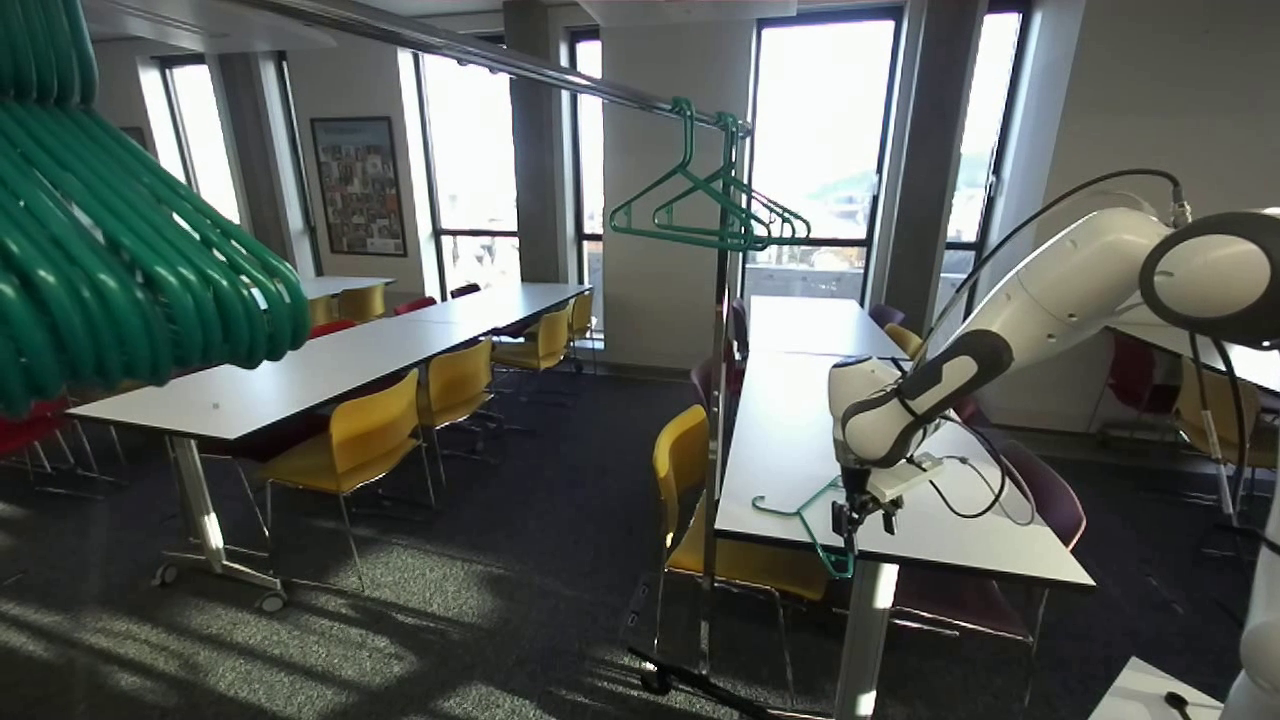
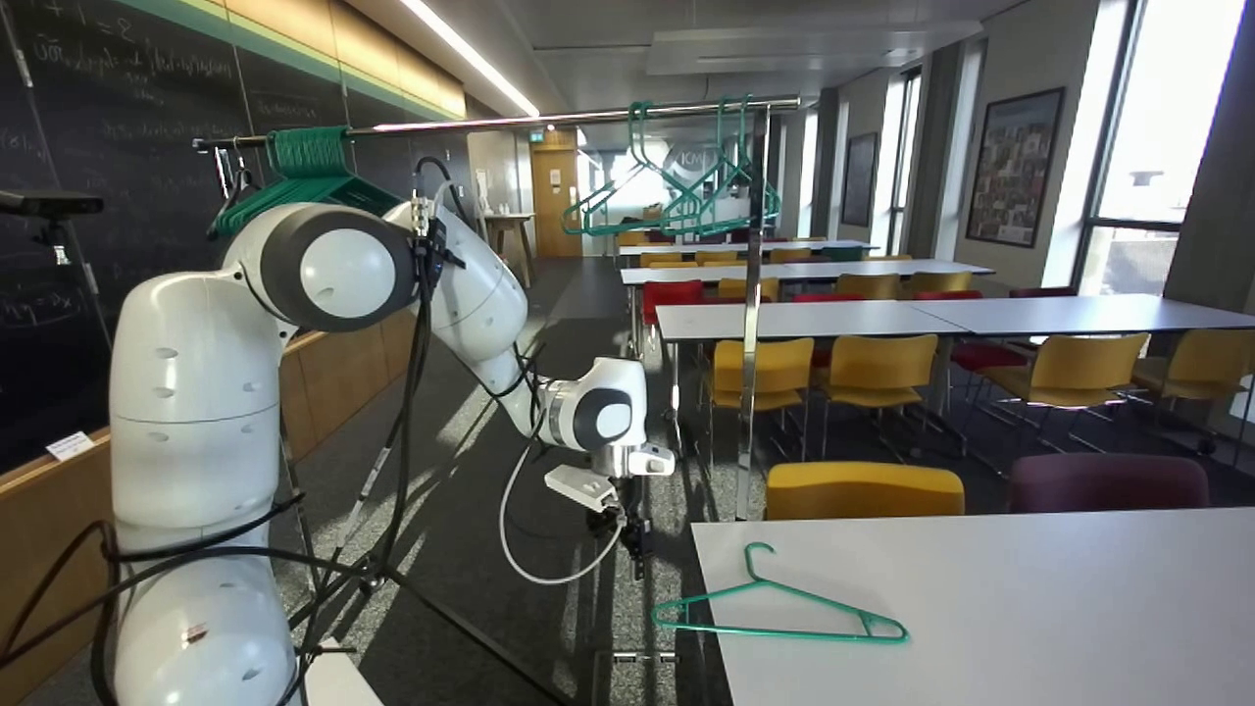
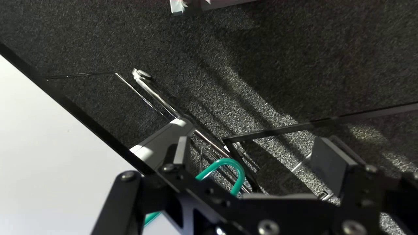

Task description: Put the coat hanger on the table

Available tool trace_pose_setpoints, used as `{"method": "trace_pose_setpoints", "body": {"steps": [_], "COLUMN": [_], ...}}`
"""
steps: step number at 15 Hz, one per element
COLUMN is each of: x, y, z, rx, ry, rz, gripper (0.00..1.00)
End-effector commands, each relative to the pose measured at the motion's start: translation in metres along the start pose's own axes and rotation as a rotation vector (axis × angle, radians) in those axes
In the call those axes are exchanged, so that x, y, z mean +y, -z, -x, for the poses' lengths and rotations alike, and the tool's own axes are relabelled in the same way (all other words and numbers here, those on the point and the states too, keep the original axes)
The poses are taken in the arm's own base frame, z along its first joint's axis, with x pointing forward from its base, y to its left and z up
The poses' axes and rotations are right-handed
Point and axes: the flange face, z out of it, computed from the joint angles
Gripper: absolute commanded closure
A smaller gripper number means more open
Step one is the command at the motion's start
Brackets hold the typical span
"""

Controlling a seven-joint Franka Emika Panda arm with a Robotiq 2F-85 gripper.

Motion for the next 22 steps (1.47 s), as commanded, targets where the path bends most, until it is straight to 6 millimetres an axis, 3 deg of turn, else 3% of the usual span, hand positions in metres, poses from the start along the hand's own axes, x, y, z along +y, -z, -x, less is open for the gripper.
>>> {"method": "trace_pose_setpoints", "body": {"steps": [1, 5, 11, 15, 22], "x": [-0.001, -0.01, -0.038, -0.035, -0.02], "y": [0.001, -0.002, -0.039, -0.072, -0.103], "z": [0.0, -0.011, -0.027, -0.046, -0.077], "rx": [-0.001, 0.009, 0.011, 0.047, 0.058], "ry": [0.002, -0.093, -0.423, -0.579, -0.604], "rz": [-0.001, -0.046, -0.155, -0.152, -0.14], "gripper": [0.0, 0.0, 0.0, 0.0, 0.0]}}
